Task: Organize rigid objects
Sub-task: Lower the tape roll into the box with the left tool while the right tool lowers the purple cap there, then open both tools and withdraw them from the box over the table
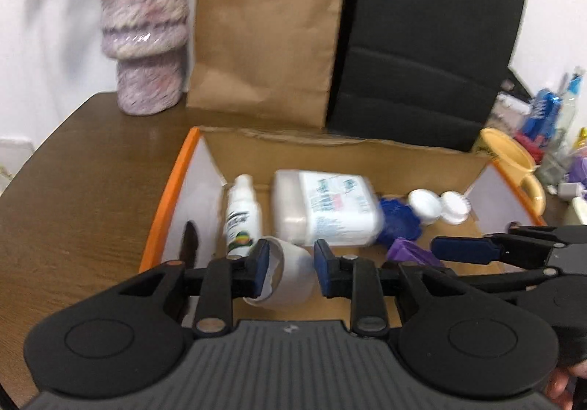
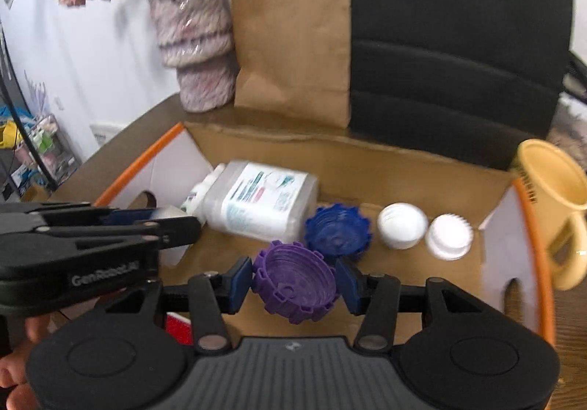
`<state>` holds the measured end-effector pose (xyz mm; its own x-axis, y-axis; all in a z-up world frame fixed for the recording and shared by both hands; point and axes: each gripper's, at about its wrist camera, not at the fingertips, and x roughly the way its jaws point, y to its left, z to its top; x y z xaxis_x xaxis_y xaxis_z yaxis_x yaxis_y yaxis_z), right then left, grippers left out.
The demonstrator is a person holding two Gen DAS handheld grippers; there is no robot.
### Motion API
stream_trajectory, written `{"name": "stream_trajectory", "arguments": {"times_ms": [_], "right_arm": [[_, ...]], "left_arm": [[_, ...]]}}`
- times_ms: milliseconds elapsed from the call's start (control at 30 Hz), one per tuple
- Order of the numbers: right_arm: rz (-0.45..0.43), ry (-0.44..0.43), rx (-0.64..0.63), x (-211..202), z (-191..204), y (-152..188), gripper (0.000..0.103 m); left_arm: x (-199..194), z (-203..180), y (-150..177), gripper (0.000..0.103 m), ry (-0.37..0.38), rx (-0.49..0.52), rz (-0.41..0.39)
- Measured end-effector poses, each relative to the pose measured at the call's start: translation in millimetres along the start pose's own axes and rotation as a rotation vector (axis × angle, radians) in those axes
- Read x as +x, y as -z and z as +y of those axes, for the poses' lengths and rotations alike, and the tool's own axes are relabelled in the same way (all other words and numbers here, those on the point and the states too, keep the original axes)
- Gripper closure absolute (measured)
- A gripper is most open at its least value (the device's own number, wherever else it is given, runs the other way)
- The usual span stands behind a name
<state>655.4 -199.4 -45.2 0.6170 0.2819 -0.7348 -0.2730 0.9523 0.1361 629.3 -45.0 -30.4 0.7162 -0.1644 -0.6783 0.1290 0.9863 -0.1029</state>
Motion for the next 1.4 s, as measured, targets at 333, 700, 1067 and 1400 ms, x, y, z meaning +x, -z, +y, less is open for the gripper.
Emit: {"name": "stream_trajectory", "arguments": {"times_ms": [333,700,1067,1400], "right_arm": [[-0.007,0.005,-0.003,-8,0,-1,0.050],[-0.110,0.098,-0.012,-123,-14,12,0.040],[-0.327,0.165,0.036,-235,-22,74,0.032],[-0.472,0.158,0.020,-289,12,146,0.026]], "left_arm": [[-15,4,-2,0.048,-0.006,0.014,-0.028],[-113,9,5,0.030,-0.058,0.088,-0.156],[-223,13,46,0.012,-0.097,0.101,-0.338],[-290,-5,107,0.008,-0.105,0.096,-0.461]]}}
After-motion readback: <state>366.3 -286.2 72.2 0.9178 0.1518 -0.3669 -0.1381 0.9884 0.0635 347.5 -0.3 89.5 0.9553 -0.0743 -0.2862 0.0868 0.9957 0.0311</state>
